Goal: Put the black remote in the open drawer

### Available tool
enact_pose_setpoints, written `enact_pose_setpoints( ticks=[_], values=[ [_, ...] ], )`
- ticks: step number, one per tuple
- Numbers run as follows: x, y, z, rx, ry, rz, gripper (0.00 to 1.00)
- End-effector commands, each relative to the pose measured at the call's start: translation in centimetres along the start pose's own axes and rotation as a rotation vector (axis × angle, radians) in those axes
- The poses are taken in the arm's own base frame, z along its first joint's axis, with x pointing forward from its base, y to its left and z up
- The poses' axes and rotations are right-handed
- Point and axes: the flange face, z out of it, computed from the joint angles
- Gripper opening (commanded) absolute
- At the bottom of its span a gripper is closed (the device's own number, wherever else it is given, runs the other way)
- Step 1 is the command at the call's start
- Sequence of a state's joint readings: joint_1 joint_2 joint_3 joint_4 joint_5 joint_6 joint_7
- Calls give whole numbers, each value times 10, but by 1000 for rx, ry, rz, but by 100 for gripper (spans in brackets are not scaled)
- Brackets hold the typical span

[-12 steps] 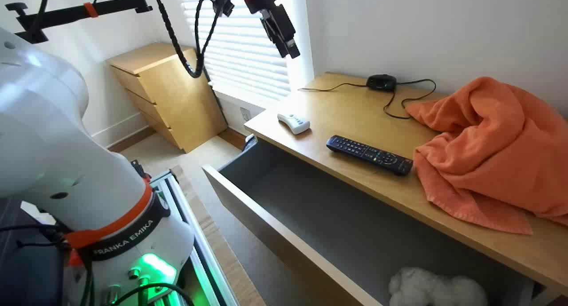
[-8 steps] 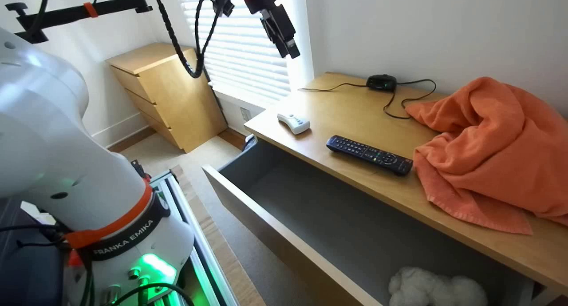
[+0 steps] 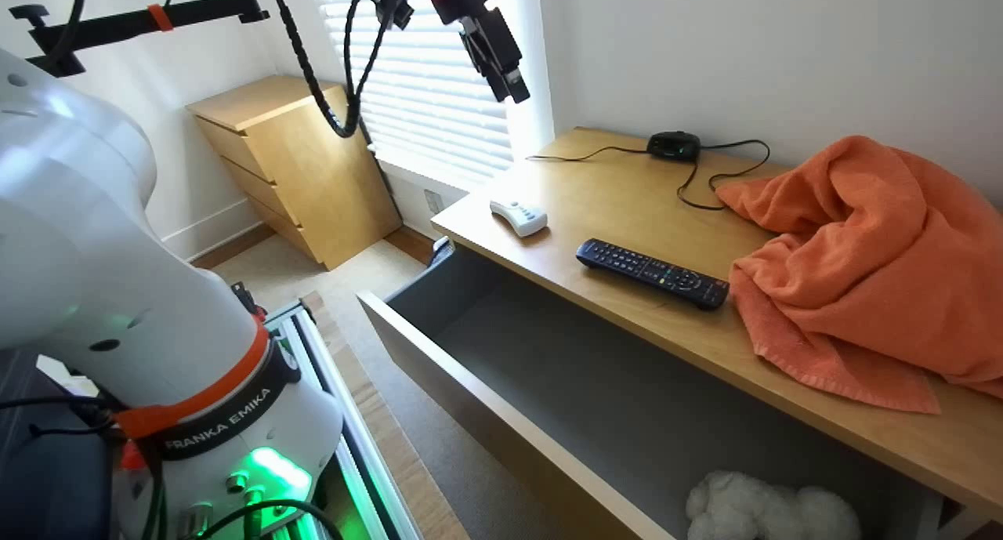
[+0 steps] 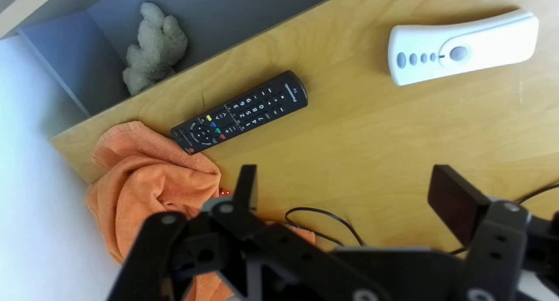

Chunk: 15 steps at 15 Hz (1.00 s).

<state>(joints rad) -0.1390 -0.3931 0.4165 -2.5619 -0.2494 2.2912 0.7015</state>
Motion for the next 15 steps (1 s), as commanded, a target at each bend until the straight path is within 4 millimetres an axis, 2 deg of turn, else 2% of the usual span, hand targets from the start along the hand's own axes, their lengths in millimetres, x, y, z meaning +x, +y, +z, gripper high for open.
enact_pose_setpoints(
  ticks=[1,7,9,11,15],
  values=[
    [10,13,19,-15,-67,23,100],
    [28,79,90,12,-251,173,100],
    [33,98,118,12,-321,307,100],
    [33,112,144,16,-372,403,100],
    [34,130,182,92,-401,603,100]
  ],
)
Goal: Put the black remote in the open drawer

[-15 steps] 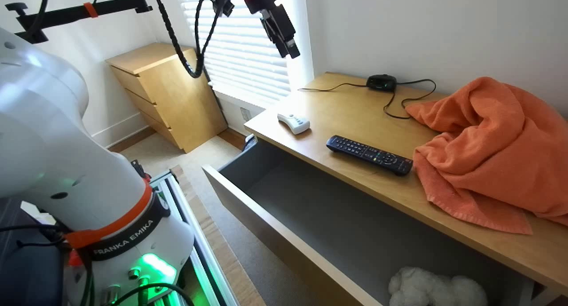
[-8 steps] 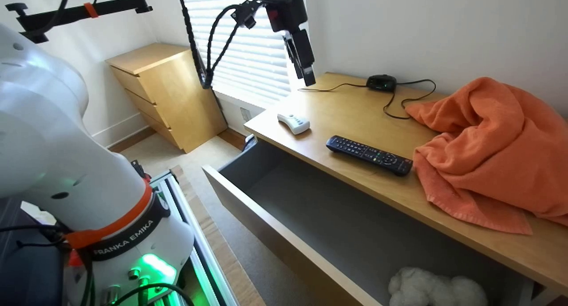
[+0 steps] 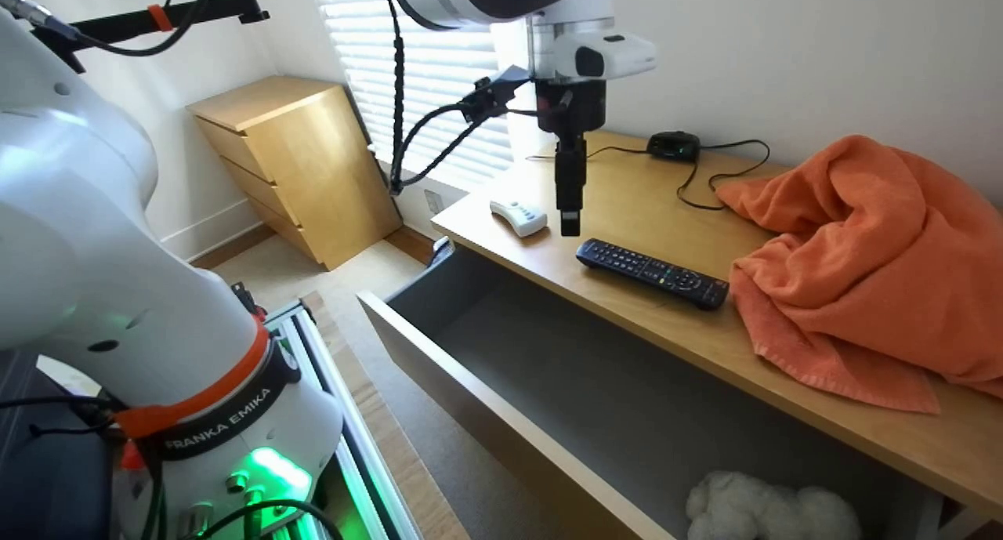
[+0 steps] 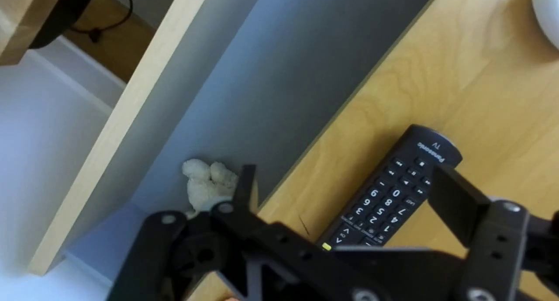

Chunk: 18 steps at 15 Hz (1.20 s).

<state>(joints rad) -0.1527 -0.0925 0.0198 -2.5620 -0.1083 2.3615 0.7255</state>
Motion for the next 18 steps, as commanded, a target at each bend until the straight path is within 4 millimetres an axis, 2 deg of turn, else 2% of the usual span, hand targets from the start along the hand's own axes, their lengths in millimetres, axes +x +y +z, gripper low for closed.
enact_pose_setpoints(
  ticks=[1,4,5,9,12,18],
  values=[
    [21,7,27,85,-18,175,100],
    [38,9,36,137,12,294,100],
    [31,10,30,109,18,221,100],
    [39,10,35,124,16,264,100],
    [61,5,45,138,18,321,100],
    [90,-14,64,134,-7,366,100]
  ],
)
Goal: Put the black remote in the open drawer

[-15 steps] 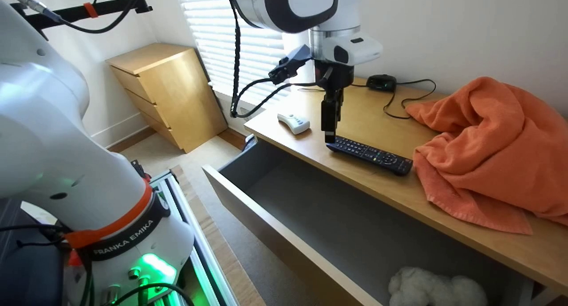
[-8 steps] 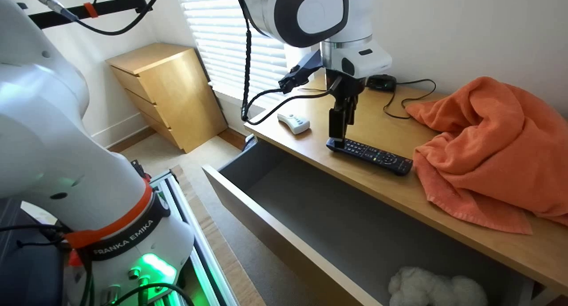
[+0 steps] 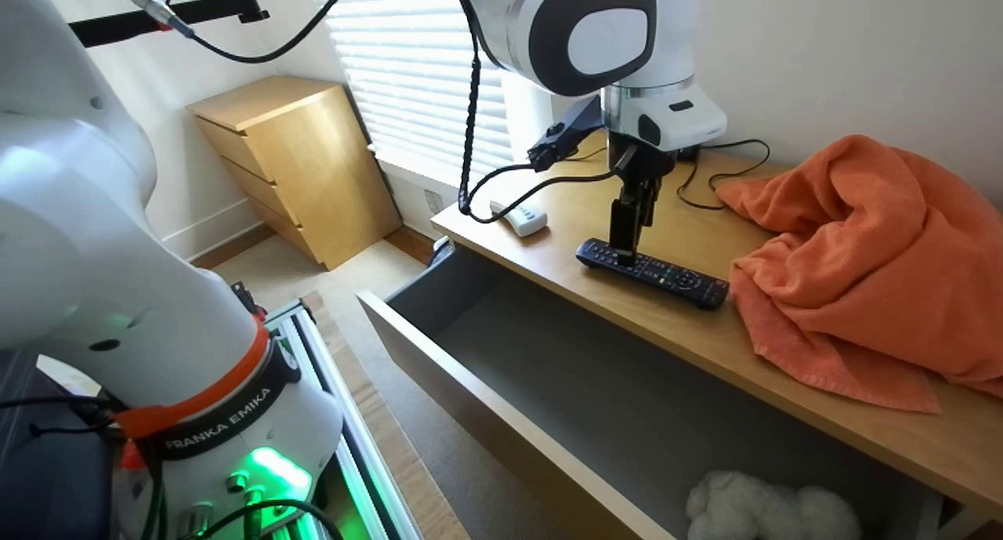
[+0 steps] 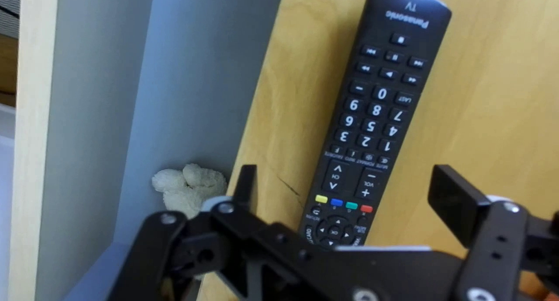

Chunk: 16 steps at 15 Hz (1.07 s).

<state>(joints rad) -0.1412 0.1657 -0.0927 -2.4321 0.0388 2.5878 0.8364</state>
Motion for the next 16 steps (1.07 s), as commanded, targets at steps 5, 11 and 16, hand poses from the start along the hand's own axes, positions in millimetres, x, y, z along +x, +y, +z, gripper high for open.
enact_pose_setpoints(
  ticks=[5,11,16],
  values=[
    [13,-35,41,-4,-46,81,100],
    [22,-31,66,9,-111,136,100],
    [23,-29,74,22,-148,144,71]
  ],
)
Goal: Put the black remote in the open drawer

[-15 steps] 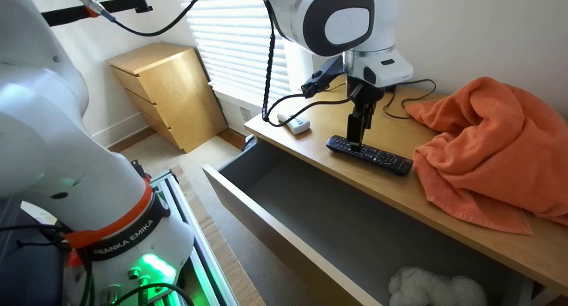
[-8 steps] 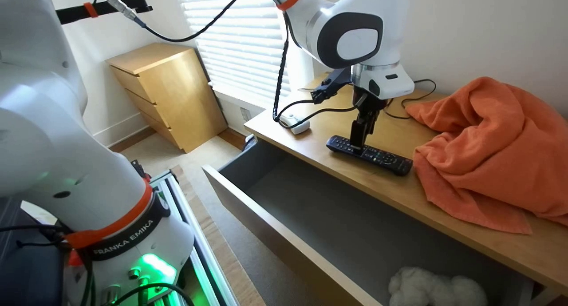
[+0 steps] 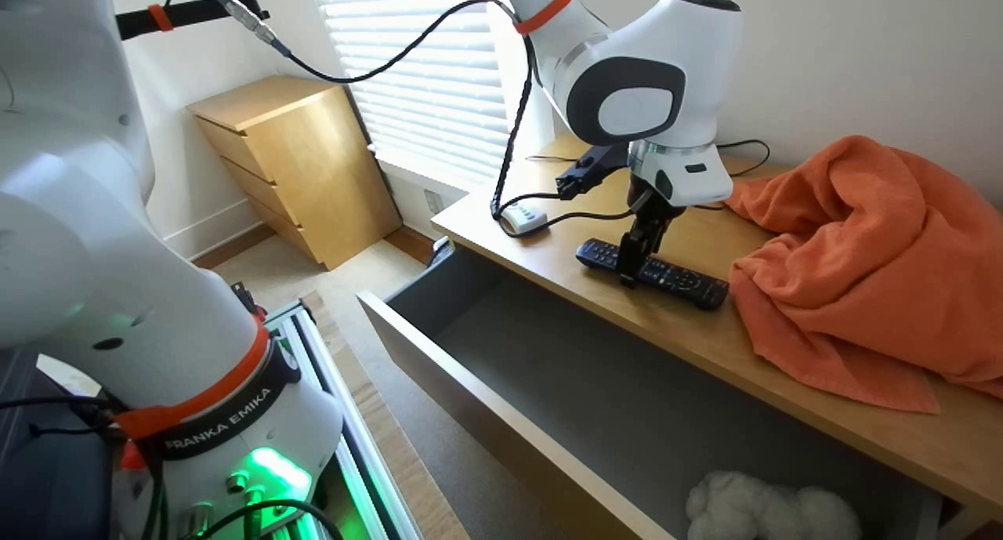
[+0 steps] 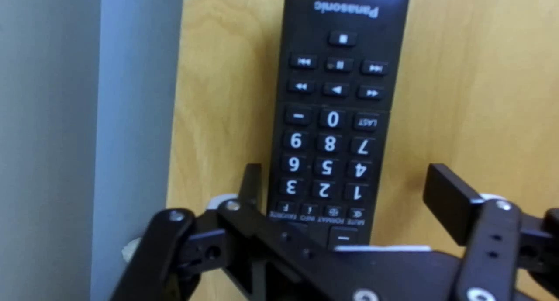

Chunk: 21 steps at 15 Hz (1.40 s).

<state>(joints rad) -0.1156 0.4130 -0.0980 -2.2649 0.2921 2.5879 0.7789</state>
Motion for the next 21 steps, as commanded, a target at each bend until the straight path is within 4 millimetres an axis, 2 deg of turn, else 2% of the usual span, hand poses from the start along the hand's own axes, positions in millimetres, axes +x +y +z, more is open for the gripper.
enact_pose_setpoints(
  ticks=[1,3,5,9,13,21],
  values=[
    [5,3,5,4,-25,11,63],
    [6,7,-2,8,-21,22,45],
    [6,12,-6,11,-11,34,32],
    [8,20,-9,8,-4,51,31],
    [-3,39,-14,6,-15,56,31],
    [-23,105,-15,-27,5,100,31]
  ],
)
